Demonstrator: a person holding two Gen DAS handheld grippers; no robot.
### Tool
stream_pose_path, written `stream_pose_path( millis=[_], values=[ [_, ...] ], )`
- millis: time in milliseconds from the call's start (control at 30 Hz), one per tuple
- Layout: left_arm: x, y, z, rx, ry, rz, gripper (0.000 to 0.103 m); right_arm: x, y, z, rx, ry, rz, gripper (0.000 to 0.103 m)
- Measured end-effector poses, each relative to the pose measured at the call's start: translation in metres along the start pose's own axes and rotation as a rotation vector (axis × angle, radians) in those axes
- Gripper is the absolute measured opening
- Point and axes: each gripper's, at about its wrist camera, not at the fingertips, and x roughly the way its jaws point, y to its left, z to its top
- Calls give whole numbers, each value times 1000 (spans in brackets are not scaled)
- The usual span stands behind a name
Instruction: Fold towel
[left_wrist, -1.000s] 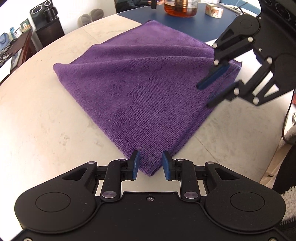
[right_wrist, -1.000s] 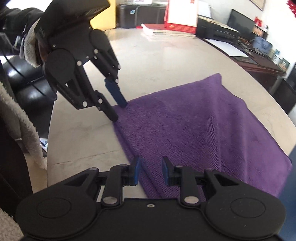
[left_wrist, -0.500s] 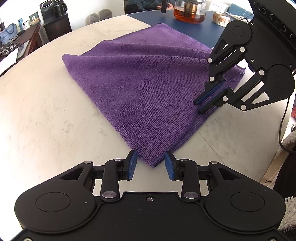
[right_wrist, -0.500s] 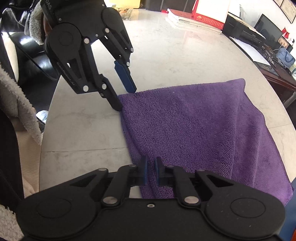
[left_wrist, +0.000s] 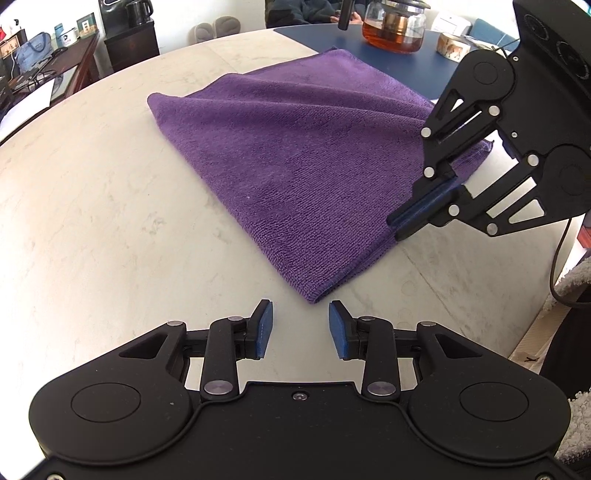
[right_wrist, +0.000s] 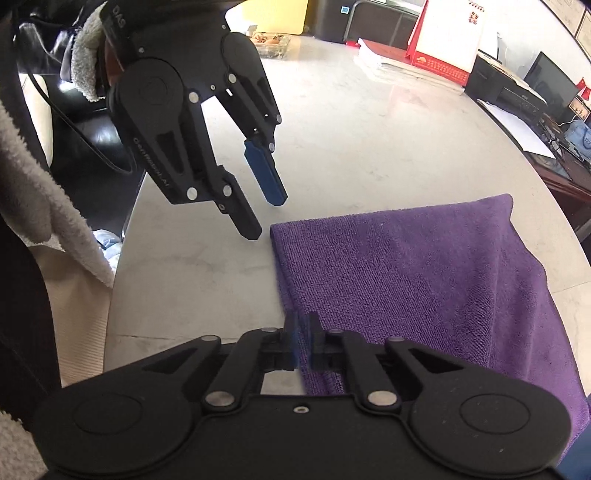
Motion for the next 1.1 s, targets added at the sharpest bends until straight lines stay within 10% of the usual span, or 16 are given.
stream_pose_path(
  millis=[1100],
  values=[
    [-4, 6, 18, -23, -21, 36, 35, -4, -6, 4, 121, -77, 109, 9]
  ],
)
